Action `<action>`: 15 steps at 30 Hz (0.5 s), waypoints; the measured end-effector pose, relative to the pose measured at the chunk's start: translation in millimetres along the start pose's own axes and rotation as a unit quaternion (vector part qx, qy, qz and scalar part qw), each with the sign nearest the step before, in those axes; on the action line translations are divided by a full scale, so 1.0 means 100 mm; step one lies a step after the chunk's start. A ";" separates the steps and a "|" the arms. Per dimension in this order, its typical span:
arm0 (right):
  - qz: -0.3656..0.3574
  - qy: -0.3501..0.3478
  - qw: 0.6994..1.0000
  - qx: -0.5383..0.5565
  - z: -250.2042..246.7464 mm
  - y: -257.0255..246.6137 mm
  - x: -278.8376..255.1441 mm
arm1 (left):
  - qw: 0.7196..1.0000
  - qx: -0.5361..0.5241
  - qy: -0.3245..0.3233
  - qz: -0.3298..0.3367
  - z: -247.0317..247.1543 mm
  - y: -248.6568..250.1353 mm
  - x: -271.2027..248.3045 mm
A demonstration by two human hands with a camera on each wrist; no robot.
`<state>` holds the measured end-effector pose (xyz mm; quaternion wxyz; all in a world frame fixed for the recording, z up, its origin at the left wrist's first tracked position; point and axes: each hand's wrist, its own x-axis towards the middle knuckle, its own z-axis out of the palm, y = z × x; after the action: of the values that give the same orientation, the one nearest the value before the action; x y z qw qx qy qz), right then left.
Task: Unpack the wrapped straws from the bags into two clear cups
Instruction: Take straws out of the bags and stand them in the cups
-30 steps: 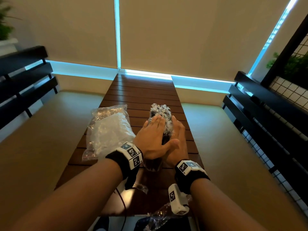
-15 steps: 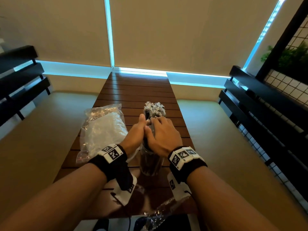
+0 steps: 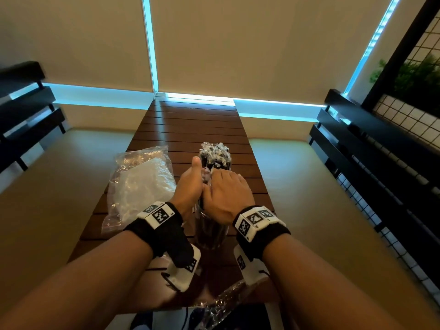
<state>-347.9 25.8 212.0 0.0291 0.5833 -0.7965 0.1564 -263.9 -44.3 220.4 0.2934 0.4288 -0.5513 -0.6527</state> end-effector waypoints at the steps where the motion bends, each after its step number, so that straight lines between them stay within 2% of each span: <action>1: 0.017 -0.012 1.000 0.012 -0.08 -0.01 0.03 | 1.000 -0.003 0.002 -0.007 -0.03 0.02 -0.02; 4: 0.054 0.021 0.997 0.055 -0.19 -0.10 0.08 | 0.998 -0.011 -0.035 -0.050 -0.13 0.05 -0.04; 9: 0.060 0.026 0.997 0.027 0.04 -0.22 0.07 | 0.988 0.026 -0.099 -0.118 -0.13 0.14 -0.10; 15: 0.039 0.021 0.998 -0.039 0.19 -0.17 0.08 | 0.982 0.060 -0.115 -0.137 -0.06 0.26 -0.14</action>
<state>-332.3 8.5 199.1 0.0621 0.5472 -0.8231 0.1386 -254.4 -40.6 248.6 0.1100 0.4392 -0.5556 -0.6974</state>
